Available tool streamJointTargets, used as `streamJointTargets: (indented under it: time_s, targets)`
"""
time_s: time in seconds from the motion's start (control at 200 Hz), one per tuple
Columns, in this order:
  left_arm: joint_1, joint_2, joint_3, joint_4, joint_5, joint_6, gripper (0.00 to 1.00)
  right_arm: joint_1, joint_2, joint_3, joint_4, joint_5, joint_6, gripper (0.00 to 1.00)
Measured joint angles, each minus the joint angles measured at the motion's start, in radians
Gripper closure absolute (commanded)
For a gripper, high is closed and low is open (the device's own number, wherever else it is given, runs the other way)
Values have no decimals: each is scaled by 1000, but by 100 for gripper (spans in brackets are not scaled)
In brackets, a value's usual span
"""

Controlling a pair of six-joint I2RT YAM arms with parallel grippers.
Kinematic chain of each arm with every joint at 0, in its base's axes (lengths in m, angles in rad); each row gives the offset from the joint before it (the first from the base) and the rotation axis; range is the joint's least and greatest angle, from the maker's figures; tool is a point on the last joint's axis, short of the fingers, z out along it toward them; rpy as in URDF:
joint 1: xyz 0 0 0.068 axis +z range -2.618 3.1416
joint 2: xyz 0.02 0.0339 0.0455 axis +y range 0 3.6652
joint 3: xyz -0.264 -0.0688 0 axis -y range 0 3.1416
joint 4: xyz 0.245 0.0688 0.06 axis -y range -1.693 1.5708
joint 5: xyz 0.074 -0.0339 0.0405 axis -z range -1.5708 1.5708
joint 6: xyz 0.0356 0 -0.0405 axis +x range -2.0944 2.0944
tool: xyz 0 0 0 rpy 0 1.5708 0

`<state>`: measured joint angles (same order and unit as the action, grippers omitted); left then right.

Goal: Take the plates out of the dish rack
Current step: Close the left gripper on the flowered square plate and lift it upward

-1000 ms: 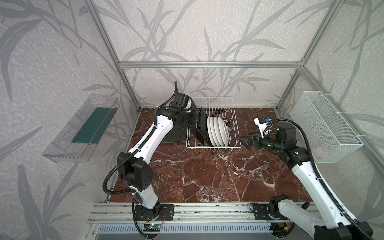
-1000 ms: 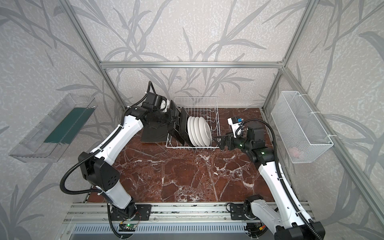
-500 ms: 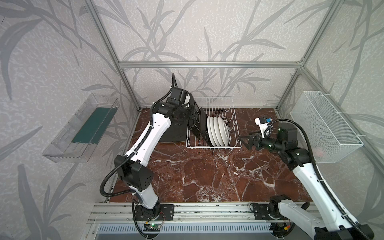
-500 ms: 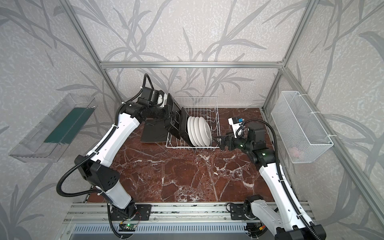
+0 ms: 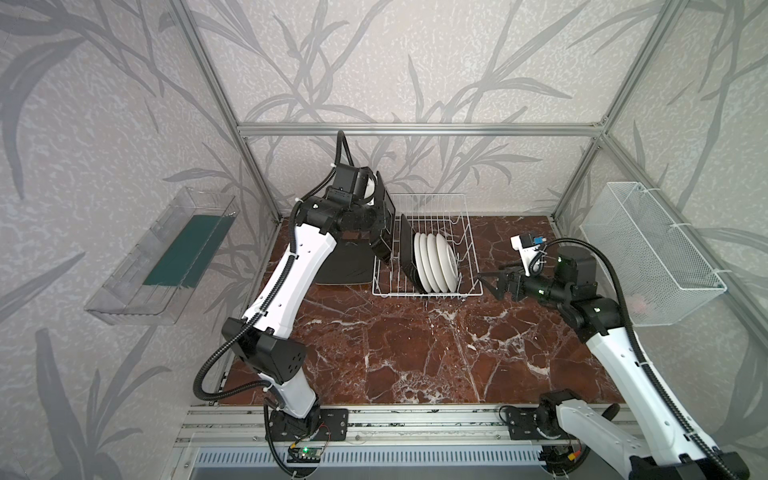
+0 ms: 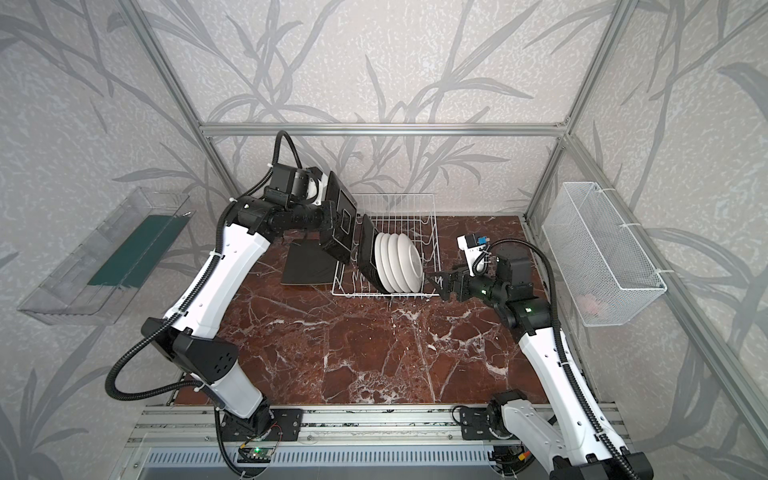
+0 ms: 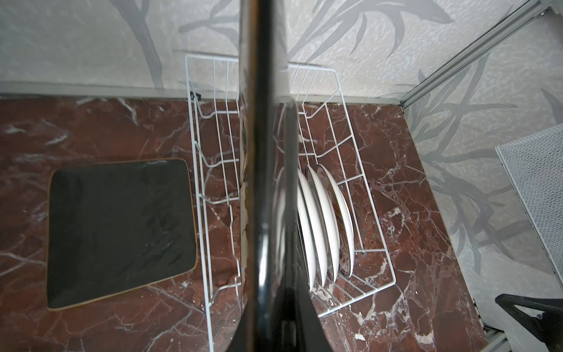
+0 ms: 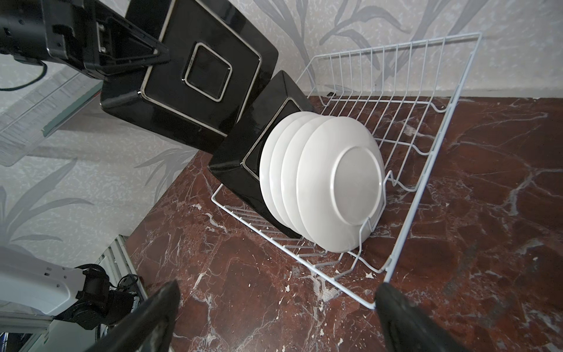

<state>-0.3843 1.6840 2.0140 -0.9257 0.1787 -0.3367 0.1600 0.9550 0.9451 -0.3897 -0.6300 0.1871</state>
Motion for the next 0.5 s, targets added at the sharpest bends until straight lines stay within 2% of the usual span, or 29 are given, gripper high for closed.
streamJointTargets:
  time_s: [0.24,0.5]
  targets:
    - [-2,-118,-87,89,-2,139,100,0,14,5,2,-8,40,1]
    - [-60,-189,-217,217,-59,381,100,0,63,35,4,-2,116,1]
